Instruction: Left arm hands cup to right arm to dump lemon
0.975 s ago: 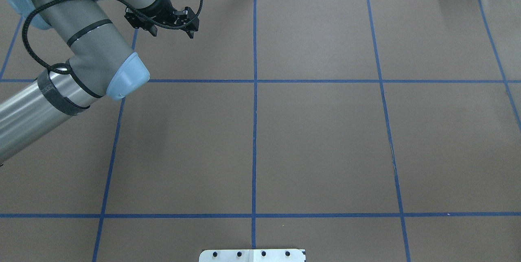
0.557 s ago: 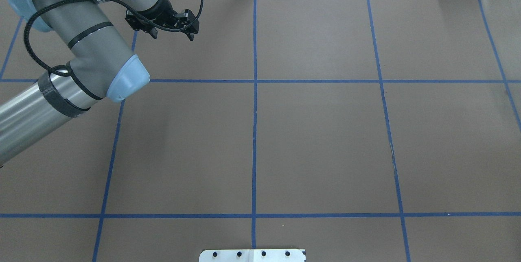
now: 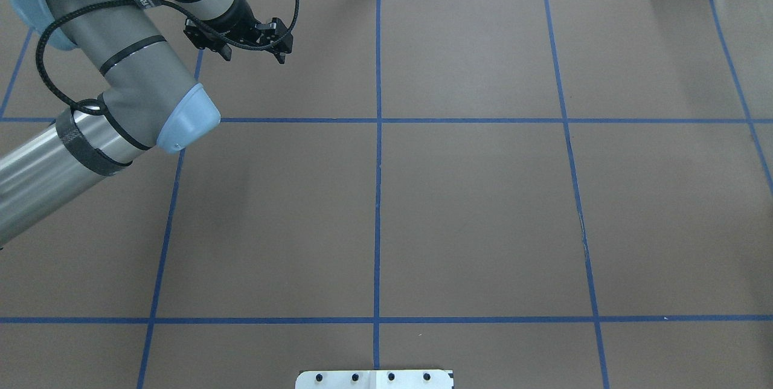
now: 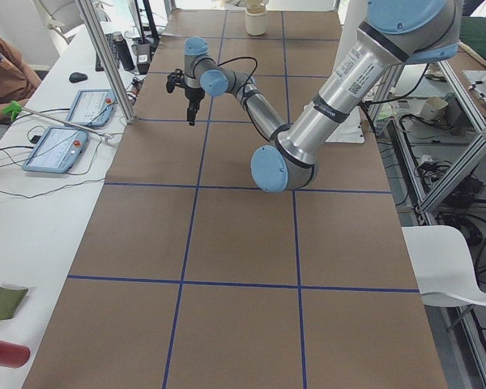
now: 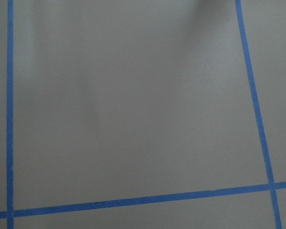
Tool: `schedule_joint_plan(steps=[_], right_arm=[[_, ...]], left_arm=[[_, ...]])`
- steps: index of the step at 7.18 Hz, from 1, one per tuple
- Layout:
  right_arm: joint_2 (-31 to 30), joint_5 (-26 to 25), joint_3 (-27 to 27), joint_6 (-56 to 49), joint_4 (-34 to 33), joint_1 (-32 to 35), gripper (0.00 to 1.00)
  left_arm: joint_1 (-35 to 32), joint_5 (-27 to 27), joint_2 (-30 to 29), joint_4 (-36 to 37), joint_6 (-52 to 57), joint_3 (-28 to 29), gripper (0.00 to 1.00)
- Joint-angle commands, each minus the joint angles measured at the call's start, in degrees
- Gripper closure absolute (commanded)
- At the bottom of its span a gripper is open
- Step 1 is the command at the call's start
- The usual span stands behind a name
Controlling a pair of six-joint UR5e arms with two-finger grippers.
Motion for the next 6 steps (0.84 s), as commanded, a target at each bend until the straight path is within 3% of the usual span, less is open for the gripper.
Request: schedule_joint_plan(steps=[1,2,4,6], right_arm=[[3.58,-1.07,10.57,-14.88,-22.06,-0.82,0.80],[6.30,-2.99,13.05,-16.60,-27.99,-3.17,0.80],[9.31,-14.72,13.69,-18.71,-32.34,-14.21,0.80],[13.60,-25.03,15.43,-30.62,-44.07,-20.22,0.80]], left_arm=[[0.00,-0.41,0.19,-0.02,0.00,0.01,0.00],[0.00,-0.41,0.19,-0.02,0.00,0.10,0.00],[0.00,-0.41,0.19,-0.02,-0.09,0.02,0.00],[0.00,-0.50,0.10,-0.19,-0.09,0.01,0.00]])
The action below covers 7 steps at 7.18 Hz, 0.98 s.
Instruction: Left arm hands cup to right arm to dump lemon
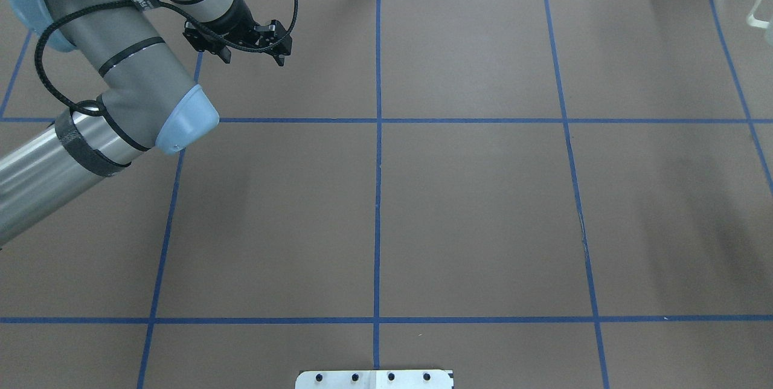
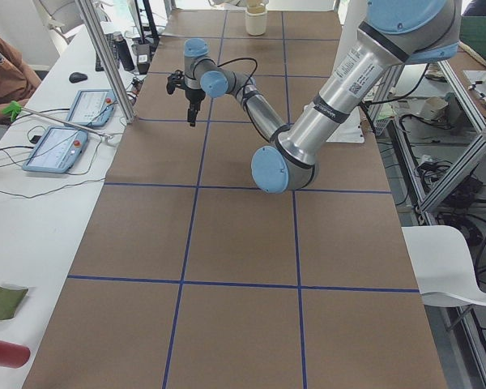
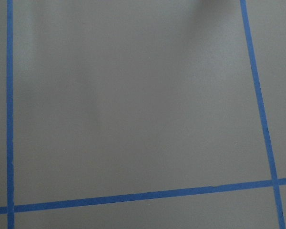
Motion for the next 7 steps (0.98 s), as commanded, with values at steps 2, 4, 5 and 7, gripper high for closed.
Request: schedule_joint_plan(steps=[2,4,5,7], right_arm=[[8.37,-18.47,2.66,-9.46,-15.39,-13.79,0.80],[17.31,-30.35,3.45,-8.68,-24.06,-23.56,0.80],[22.23,-35.46,3.20,-7.63,-28.30,-28.30,0.80],[28.76,-46.60,2.23,-1.83,-32.71,-38.67,0.80]], left_arm=[[0.00,-1.60,-0.39,-0.13,-0.27,-0.19,0.00],[-0.18,-2.84,-0.91,-0.22,-1.93,-0.01,0.00],[-0.26,-5.02,-1.44,-0.40,-4.03,0.07,0.00],[-1.66,-10.37,-2.32,-3.62,-8.95,0.25,0.00]])
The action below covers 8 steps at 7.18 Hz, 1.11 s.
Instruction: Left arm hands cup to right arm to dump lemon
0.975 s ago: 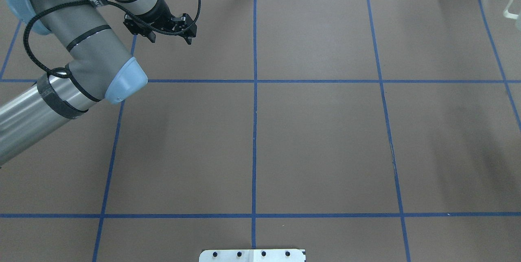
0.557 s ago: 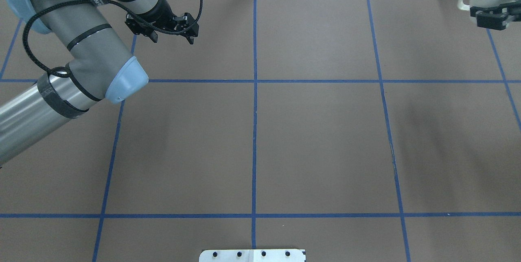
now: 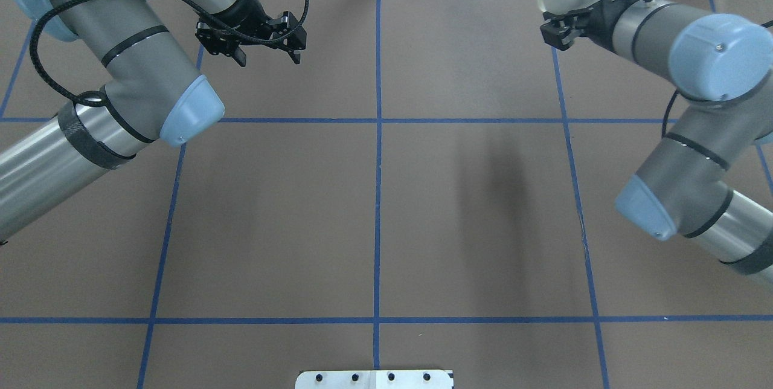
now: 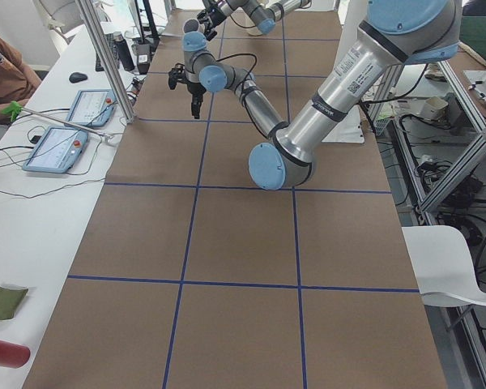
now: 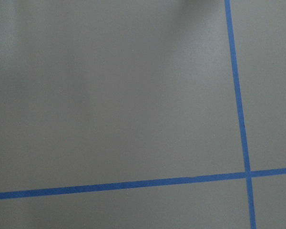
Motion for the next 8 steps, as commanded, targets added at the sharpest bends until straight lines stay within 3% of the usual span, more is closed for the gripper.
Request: schedule_joint_plan(steps=[1,3,5,8], right_arm=[[5.55,-12.15,-0.26,6.21,-4.13,-10.44,0.80],[8.46,-18.66,-0.08,8.35,-5.80,-16.16,0.80],[9.34,-22.64,-0.35,9.75,-6.42,-19.78,0.80],[13.64,-28.44,-0.44,11.68,-11.67,-24.00,0.80]], left_arm=[[-2.10,-6.78,-0.31,-7.21,-8.02,0.92,0.00],[-2.55,-10.23,-0.40,-16.44,-17.26,2.33,0.00],[-4.20,-14.09,-0.66,-20.60,-24.21,2.77,0.00],[-4.40,-14.73,-1.02,-26.93,-30.99,3.57,0.00]])
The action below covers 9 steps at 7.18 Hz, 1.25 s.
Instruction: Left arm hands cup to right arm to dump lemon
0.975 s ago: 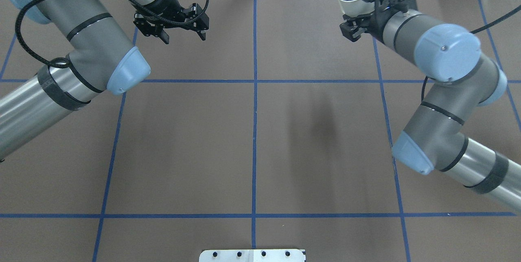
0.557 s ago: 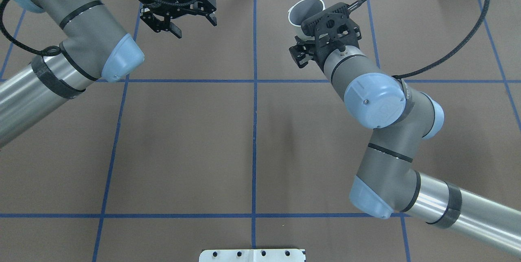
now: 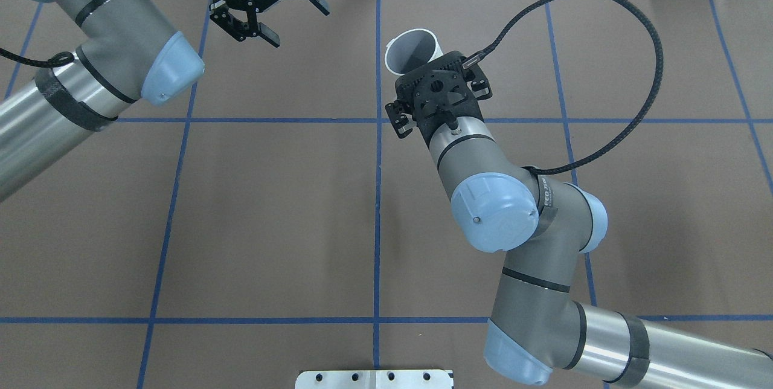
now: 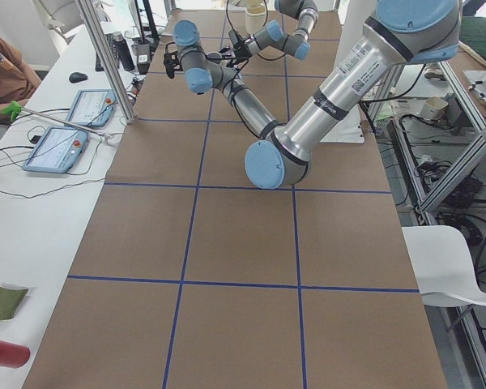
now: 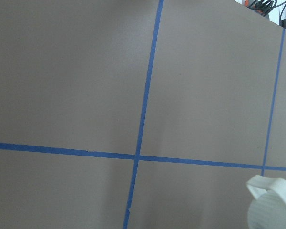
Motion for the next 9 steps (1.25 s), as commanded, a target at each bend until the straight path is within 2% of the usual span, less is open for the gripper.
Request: schedule_joint_plan(steps=[1,6,9], right_arm=[[2.13,-1.92,-0.04,1.35,-3.09,-1.38,0.80],[2.49,-1.92,-0.04,1.35,-3.27,-1.38,0.80],[2.49,-1.92,-0.65,1.35,-3.62,-1.38,0.80]], left_arm=[[0.23,-0.12,-0.28,-3.28,-2.93,0.42,0.00],[3.48,0.14,-1.94,-4.97,-3.80,0.33,0.00],[6.11,0.23,-3.00,-5.05,-3.90,1.12,0.09]])
